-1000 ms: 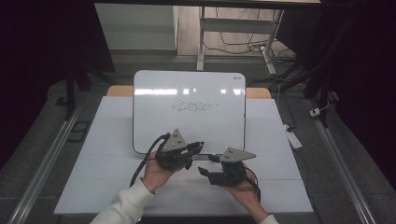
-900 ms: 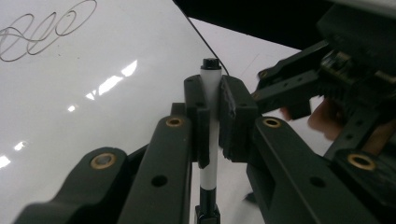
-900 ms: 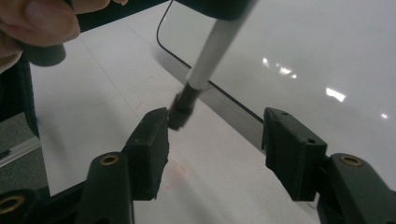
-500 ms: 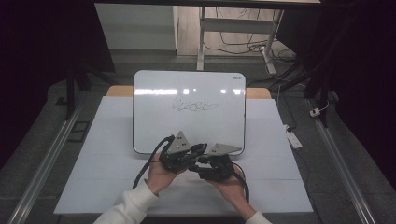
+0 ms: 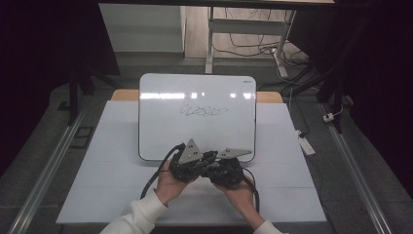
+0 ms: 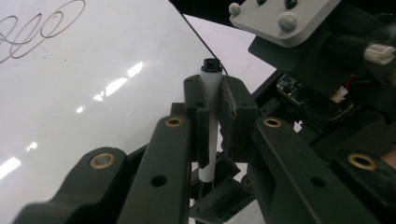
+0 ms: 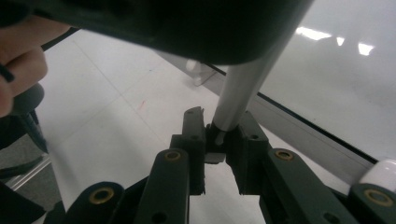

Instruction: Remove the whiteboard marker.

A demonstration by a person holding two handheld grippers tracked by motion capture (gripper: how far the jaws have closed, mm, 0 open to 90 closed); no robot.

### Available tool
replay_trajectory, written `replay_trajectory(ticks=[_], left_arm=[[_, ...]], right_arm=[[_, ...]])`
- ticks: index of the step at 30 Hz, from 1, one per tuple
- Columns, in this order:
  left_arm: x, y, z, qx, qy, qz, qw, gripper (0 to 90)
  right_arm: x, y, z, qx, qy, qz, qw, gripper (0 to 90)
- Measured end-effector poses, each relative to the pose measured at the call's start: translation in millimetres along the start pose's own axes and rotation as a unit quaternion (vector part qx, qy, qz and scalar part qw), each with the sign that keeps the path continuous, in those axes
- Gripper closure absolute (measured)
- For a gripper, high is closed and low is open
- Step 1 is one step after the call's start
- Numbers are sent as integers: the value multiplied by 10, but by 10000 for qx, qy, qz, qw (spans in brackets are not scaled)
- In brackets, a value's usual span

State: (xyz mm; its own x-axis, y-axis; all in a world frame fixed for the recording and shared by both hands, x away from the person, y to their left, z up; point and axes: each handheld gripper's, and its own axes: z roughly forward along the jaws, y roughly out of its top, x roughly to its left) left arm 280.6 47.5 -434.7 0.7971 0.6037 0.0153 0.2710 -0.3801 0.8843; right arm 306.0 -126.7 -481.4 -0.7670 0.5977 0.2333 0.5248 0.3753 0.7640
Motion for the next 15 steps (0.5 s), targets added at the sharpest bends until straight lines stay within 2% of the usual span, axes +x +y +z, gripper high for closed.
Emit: replay_trajectory(ticks=[2,4,5,9,12,15], left_arm=[[11,4,-21,-50,-82,-81,9999,774],[33,6,-59,-84,-132,-157,9998,660],[33,6,-59,-84,-132,-157,9998,622],[131,-29,-217,-102,-123,-375,9992,485],[206,-129,-353,-53,-79,-493,9987,403],[288,-317,-509,123,-35,-579,9982,371]], right_arm=[[-10,-5,-11,-34,-35,-39,10000,770],[-19,-5,-27,-84,-62,-95,9999,770],[-21,-6,-36,-121,-82,-120,9998,770],[-47,-8,-85,-274,-161,-207,9993,771],[-80,-13,-132,-424,-250,-286,9984,770],[-126,-4,-196,-625,-344,-361,9968,771]])
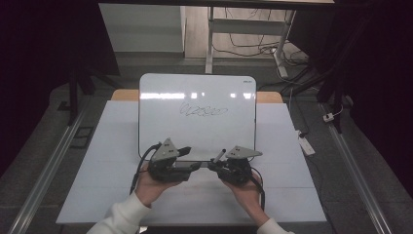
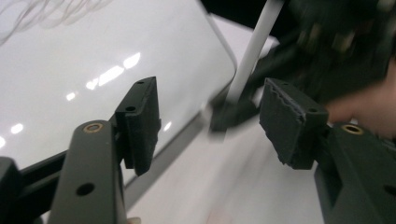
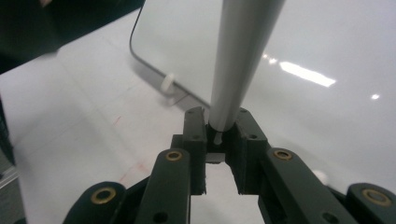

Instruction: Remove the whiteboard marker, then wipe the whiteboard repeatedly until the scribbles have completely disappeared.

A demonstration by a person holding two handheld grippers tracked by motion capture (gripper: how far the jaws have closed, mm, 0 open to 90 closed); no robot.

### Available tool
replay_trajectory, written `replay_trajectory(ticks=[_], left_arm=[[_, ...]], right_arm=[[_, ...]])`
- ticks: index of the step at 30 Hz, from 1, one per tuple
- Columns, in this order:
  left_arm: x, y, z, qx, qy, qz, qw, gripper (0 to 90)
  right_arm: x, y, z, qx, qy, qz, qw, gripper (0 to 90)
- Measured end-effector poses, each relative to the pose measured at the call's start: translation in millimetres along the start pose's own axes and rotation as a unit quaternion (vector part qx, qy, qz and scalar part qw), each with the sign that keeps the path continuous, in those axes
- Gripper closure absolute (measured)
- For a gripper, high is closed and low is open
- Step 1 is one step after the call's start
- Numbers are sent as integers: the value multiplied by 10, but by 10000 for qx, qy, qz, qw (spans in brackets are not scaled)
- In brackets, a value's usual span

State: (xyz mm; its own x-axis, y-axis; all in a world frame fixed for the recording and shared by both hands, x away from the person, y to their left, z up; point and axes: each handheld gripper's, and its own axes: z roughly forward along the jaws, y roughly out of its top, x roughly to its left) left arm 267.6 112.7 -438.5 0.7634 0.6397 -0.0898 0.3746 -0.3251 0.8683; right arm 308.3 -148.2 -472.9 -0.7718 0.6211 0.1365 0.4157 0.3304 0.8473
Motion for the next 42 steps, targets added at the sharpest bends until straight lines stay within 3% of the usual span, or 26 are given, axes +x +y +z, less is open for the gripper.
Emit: replay_trajectory(ticks=[6,12,16,19,24,28,32,40,42], left_arm=[[228,-444,-340,319,183,-329,9988,331],[446,-871,-625,490,513,-734,9948,291],[560,-1030,-751,552,724,-917,9916,265],[606,-1084,-789,524,795,-988,9905,250],[607,-1093,-774,566,799,-919,9909,227],[603,-1093,-776,543,792,-900,9913,216],[600,-1120,-742,593,745,-889,9915,216],[619,-1152,-723,625,754,-892,9912,215],[625,-1157,-727,614,767,-894,9911,216]], right_arm=[[-83,68,-137,-368,-163,-160,9991,770],[-153,112,-260,-739,-252,-333,9964,770],[-183,136,-326,-961,-379,-399,9939,770],[-194,151,-367,-1090,-450,-444,9920,770],[-219,198,-401,-1251,-525,-564,9892,770],[-281,340,-391,-1448,-616,-583,9858,771],[-407,551,-284,-1653,-751,-572,9817,770],[-723,959,4,-1764,-1246,-568,9748,771],[-770,1027,88,-1727,-1268,-548,9752,770]])
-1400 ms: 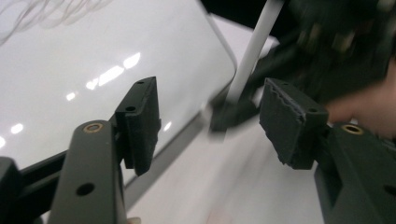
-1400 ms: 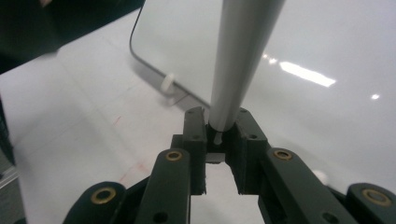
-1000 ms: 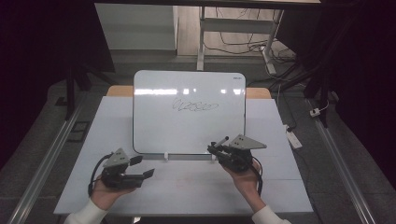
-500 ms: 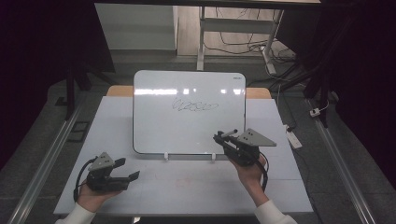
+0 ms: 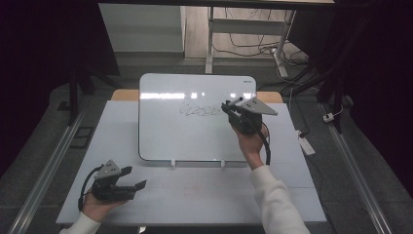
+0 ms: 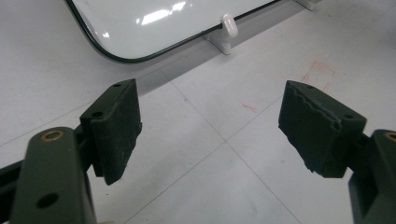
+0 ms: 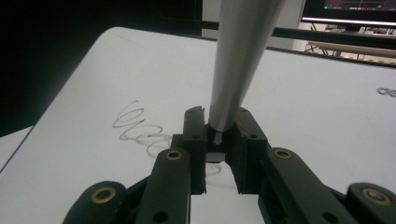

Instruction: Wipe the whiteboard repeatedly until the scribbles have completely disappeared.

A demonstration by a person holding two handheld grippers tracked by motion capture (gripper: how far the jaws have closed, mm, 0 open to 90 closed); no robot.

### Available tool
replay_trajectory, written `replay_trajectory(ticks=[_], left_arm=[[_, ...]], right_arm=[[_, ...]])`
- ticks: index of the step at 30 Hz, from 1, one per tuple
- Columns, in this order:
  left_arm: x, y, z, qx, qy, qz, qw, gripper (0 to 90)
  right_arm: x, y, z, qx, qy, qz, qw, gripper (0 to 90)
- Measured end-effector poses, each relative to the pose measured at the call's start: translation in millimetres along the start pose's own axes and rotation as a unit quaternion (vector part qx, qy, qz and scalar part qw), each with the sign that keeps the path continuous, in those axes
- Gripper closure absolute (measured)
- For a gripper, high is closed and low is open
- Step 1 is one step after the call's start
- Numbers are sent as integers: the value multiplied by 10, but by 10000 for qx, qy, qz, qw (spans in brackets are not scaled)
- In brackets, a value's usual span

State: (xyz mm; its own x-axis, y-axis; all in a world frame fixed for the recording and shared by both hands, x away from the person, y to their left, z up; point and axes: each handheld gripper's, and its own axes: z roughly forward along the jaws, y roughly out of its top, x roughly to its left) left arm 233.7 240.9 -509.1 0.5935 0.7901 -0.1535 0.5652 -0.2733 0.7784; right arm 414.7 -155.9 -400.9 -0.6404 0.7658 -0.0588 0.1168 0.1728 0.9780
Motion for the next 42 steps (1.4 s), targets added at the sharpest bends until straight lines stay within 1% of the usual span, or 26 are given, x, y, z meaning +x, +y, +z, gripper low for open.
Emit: replay_trajectory(ticks=[4,7,9,12,14,16,17,18,20,21,22,23,24,25,26,28,30,32,33,34,35,37,38,39,41,42], left_arm=[[18,-15,-8,-4,12,5,10000,217],[33,-21,-9,-15,22,-20,10000,218],[37,-20,-9,-19,26,-35,10000,219],[35,-17,-7,-23,38,-39,10000,219],[35,-15,-4,-19,41,-42,10000,219],[34,-15,-3,-22,54,-47,10000,219],[34,-15,-3,-22,54,-47,10000,219],[35,-18,-1,-19,60,-46,10000,219],[36,-18,0,-13,68,-59,10000,219],[35,-17,-2,-24,65,-57,10000,219],[33,-16,-5,-34,62,-52,10000,220],[33,-16,-5,-34,62,-52,10000,219],[33,-17,-5,-38,65,-49,10000,220],[34,-19,-4,-32,68,-48,10000,220],[36,-22,-3,-26,72,-48,10000,220],[33,-24,-8,-31,79,-57,9999,220],[30,-21,-17,-56,80,-51,9999,220],[35,-19,-15,-61,72,-48,9999,220],[35,-19,-15,-61,72,-48,9999,220],[43,-22,-5,-41,70,-55,10000,221],[43,-22,-5,-41,70,-55,10000,221],[32,-24,-4,-30,71,-55,10000,221],[24,-22,-10,-42,74,-48,10000,221],[17,-18,-16,-51,75,-35,10000,221],[16,-17,-18,-66,73,-28,9999,221],[28,-17,-7,-60,66,-49,9999,221]], right_arm=[[-31,-32,109,168,-284,-123,9994,771],[-150,-99,75,145,-483,86,9987,771],[-186,-143,74,208,-546,70,9983,771],[-161,-201,114,341,-529,-94,9980,771],[-128,-245,143,421,-416,-108,9982,771],[-92,-287,166,490,-310,-309,9978,772],[-99,-284,166,490,-367,-451,9971,771],[-134,-272,158,438,-498,-469,9967,772],[-229,-258,134,268,-570,-100,9980,772],[-231,-276,136,232,-533,14,9983,771],[-189,-306,153,284,-389,-9,9988,772],[-118,-338,176,365,-173,-149,9991,772],[-41,-360,197,406,-53,-430,9982,772],[-28,-354,202,416,-78,-522,9977,772],[-59,-331,207,380,-122,-459,9981,772],[-194,-271,195,211,-423,-130,9988,772],[-246,-260,187,167,-472,66,9987,772],[-120,-312,200,333,-181,-126,9992,772],[-41,-343,209,447,-49,-404,9982,772],[-3,-353,209,480,-69,-636,9968,772],[-3,-353,209,480,-69,-636,9968,772],[-191,-283,178,232,-386,-121,9989,772],[-244,-276,173,188,-386,126,9990,772],[-232,-286,180,216,-339,160,9991,772],[-72,-319,219,463,0,-316,9984,772],[-6,-324,233,527,56,-629,9966,772]])
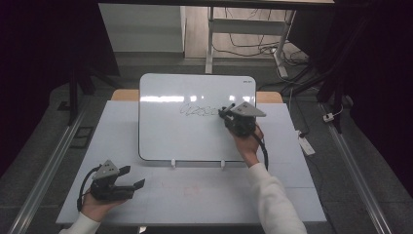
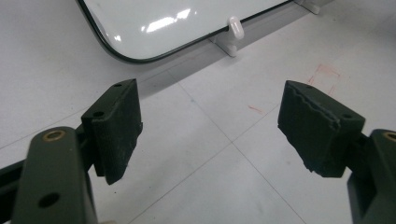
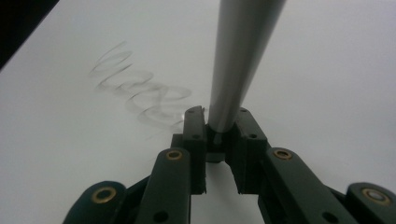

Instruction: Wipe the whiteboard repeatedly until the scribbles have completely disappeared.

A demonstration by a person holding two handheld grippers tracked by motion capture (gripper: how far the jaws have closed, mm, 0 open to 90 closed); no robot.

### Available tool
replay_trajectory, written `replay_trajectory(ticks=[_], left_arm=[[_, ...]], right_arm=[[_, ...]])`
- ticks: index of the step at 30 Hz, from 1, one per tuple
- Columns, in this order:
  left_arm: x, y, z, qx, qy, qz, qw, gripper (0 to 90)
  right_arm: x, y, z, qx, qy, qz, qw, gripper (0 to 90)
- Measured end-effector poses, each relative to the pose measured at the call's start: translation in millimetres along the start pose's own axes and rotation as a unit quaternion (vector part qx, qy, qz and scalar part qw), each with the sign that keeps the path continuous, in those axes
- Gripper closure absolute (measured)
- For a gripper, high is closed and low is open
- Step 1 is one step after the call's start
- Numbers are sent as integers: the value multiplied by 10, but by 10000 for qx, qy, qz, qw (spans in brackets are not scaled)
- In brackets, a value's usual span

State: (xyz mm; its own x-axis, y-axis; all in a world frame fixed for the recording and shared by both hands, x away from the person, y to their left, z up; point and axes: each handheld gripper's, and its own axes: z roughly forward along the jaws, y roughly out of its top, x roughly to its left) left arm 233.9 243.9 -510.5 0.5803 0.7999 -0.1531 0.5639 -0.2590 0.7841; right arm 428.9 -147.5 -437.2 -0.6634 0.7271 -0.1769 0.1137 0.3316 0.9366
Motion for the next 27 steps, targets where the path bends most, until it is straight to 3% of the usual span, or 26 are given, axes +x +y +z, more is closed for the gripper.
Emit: replay_trajectory(ticks=[1,2,4,5,6,8,9,10,13,14,15,17,19,20,22,24,25,27], left_arm=[[7,-3,7,21,2,-7,10000,221],[9,-6,11,34,6,-17,10000,221],[1,-8,0,20,1,-13,10000,221],[-4,-6,-7,0,-1,-14,10000,221],[-4,-3,-11,-9,-2,-3,10000,221],[3,0,3,4,-6,-15,10000,221],[5,-1,12,24,-1,-16,10000,221],[3,-2,16,40,-4,-12,10000,221],[-14,1,6,15,-7,13,10000,222],[-17,3,4,2,-5,7,10000,221],[-13,5,6,7,-14,6,10000,222],[-4,4,21,28,-14,-3,10000,222],[0,1,28,47,-15,-5,10000,221],[-4,0,25,45,-17,-7,10000,221],[-13,1,15,26,-9,-3,10000,222],[-15,4,10,13,-10,5,10000,222],[-13,5,13,11,-12,2,10000,222],[-6,5,23,25,-26,-7,10000,222]], right_arm=[[4,20,1,34,-71,-114,9999,772],[-55,38,-10,-50,-220,48,9997,772],[-216,37,-43,-228,-380,697,9966,772],[-221,21,-42,-239,-362,759,9962,772],[-168,10,-38,-149,-302,622,9975,772],[-15,-19,-11,-17,58,256,9997,772],[22,-17,-9,32,28,54,10000,772],[-4,-6,-14,26,-22,71,10000,772],[-223,11,-58,-245,-349,763,9962,772],[-235,12,-54,-254,-332,825,9957,772],[-198,14,-44,-202,-305,720,9967,772],[-61,6,4,-65,87,435,9990,772],[6,17,35,27,143,116,9998,772],[-31,32,35,-18,54,181,9998,771],[-167,68,12,-201,-213,595,9978,772],[-211,79,17,-237,-254,738,9967,772],[-170,72,26,-178,-178,680,9974,772],[-38,38,61,-62,188,484,9986,772]])
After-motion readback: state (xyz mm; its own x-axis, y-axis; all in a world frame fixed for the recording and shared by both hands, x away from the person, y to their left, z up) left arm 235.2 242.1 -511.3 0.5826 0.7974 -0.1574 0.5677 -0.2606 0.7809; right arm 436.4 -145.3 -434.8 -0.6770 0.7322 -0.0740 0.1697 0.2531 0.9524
